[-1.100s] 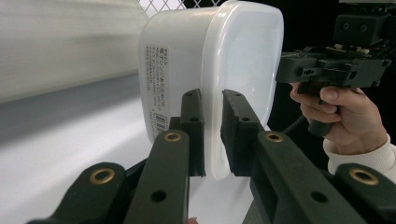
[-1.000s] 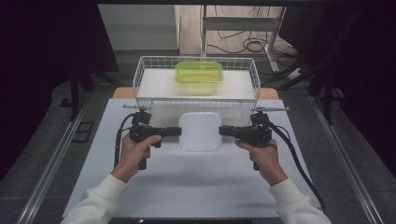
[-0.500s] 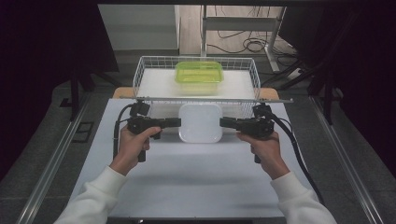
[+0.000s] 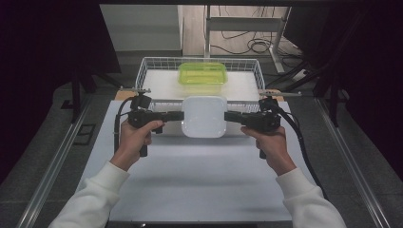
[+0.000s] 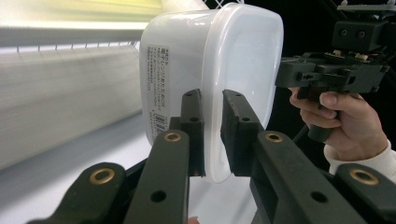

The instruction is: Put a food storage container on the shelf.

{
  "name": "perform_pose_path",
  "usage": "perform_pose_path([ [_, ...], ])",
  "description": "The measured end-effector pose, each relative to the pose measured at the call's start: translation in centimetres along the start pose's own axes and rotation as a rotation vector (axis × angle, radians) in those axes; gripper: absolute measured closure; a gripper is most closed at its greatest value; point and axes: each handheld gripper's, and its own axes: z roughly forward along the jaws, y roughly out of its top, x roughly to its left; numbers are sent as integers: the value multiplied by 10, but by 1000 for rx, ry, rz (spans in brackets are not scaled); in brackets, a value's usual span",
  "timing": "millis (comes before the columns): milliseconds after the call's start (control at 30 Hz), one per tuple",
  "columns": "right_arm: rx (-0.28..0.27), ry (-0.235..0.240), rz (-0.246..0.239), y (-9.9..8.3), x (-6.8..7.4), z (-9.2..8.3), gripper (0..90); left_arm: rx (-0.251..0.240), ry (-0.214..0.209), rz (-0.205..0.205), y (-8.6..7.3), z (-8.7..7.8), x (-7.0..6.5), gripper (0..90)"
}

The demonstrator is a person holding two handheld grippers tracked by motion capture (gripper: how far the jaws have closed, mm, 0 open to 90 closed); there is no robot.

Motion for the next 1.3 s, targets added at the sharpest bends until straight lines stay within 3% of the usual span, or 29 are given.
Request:
perform_pose_path([
  [633,-32,-1,-26,37,2,-6,784,-30,3,45,38,-5,-11,795],
  [1300,-58,-5,-40,72,4,-8,785,-64,8,55,75,-9,-17,795],
])
